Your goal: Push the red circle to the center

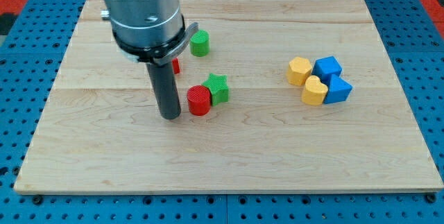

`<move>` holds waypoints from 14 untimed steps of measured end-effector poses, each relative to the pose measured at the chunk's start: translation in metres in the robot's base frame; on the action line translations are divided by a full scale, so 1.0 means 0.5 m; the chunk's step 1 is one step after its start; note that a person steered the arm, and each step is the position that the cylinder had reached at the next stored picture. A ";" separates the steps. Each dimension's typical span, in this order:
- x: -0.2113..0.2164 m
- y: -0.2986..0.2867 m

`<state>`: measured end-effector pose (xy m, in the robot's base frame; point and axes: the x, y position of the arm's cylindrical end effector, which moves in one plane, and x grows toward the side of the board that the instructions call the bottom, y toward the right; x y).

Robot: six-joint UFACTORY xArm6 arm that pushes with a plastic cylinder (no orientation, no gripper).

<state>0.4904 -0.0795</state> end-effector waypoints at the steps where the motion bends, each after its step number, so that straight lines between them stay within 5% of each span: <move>1: -0.032 0.018; 3: -0.098 0.025; 5: -0.018 0.075; 7: -0.062 0.220; 9: 0.022 0.265; 12: 0.022 0.372; 14: -0.051 0.335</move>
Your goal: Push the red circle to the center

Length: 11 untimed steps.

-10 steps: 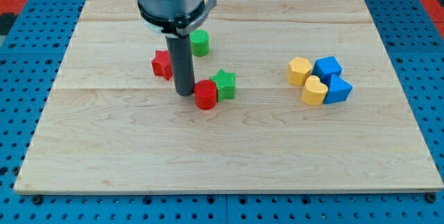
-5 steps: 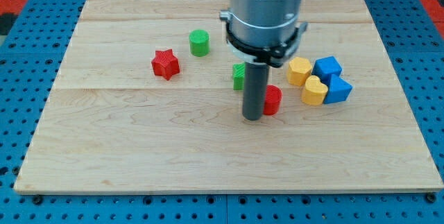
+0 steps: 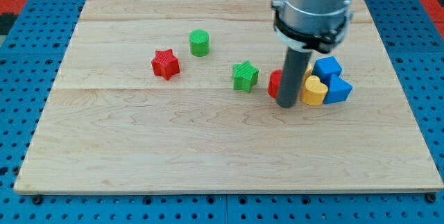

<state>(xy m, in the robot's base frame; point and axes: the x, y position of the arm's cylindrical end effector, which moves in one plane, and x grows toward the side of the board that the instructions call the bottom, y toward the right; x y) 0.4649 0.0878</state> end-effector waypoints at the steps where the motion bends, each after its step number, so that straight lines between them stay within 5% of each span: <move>1: -0.061 -0.058; 4: -0.225 -0.231; 5: -0.225 -0.232; 8: -0.203 0.063; 11: -0.156 -0.133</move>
<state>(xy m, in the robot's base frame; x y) 0.3869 0.0215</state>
